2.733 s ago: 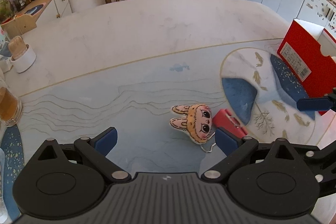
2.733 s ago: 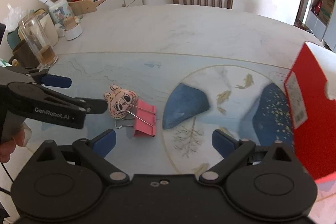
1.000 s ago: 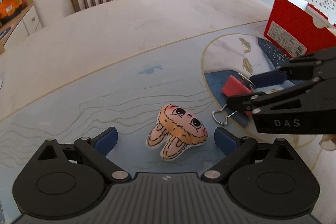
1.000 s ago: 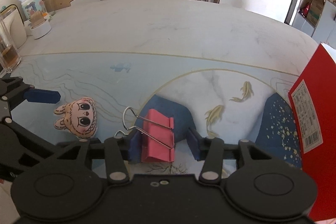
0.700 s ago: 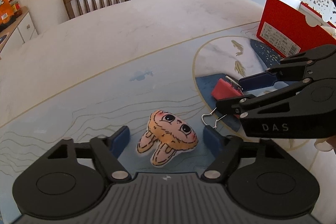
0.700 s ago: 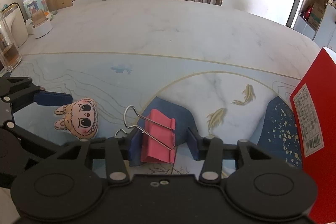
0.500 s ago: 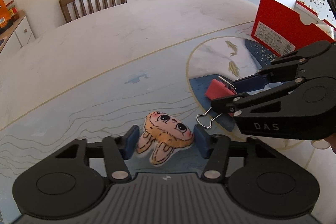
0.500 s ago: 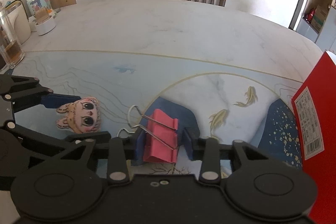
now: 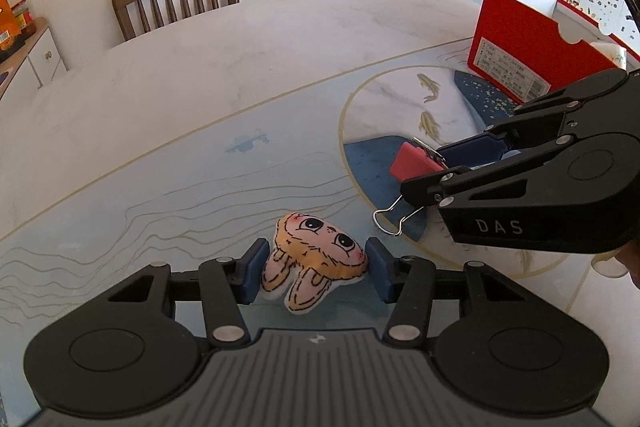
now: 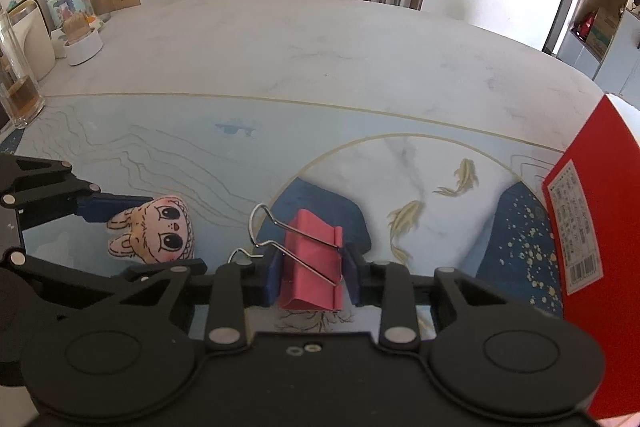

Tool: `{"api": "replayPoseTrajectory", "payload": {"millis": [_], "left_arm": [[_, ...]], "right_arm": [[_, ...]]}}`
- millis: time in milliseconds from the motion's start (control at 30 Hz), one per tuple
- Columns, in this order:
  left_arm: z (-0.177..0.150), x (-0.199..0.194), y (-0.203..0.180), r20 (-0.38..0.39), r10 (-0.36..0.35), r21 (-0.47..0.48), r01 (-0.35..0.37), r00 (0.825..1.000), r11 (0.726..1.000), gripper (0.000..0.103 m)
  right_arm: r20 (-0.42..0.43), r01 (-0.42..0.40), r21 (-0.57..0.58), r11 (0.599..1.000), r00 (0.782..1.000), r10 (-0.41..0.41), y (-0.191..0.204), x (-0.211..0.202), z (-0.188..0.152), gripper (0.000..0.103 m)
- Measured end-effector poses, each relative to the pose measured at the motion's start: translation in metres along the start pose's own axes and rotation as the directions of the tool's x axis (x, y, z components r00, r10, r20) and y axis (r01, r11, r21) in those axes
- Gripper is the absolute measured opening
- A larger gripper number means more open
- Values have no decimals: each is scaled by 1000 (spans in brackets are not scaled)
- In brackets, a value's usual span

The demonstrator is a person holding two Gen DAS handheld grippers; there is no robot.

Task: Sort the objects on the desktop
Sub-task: 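Carry the bunny with the left gripper and the binder clip with the right gripper to the box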

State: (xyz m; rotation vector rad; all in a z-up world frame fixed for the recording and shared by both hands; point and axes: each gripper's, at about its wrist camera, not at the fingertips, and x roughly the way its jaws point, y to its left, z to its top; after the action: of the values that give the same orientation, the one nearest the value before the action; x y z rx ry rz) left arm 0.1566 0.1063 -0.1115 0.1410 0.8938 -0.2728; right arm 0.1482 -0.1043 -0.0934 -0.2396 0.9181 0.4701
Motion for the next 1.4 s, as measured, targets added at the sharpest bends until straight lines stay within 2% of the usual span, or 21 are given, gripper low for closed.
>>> {"api": "replayPoseTrajectory", "payload": {"millis": [500, 867, 1133, 1400], "left_arm": [[9, -38, -10, 40, -48, -5, 48, 998, 999, 51], [12, -77, -29, 66, -118, -4, 118, 991, 993, 51], [24, -105, -59, 95, -152, 29, 150, 984, 988, 51], [45, -107, -102, 105, -152, 36, 149, 983, 988, 51]], "right_arm": [[33, 12, 53, 999, 999, -14, -6, -47, -9, 31], [69, 21, 117, 993, 997, -29, -16, -104, -22, 31], [104, 21, 152, 988, 994, -37, -34, -145, -30, 31], [138, 4, 169, 986, 990, -28, -74, -171, -39, 31]]}}
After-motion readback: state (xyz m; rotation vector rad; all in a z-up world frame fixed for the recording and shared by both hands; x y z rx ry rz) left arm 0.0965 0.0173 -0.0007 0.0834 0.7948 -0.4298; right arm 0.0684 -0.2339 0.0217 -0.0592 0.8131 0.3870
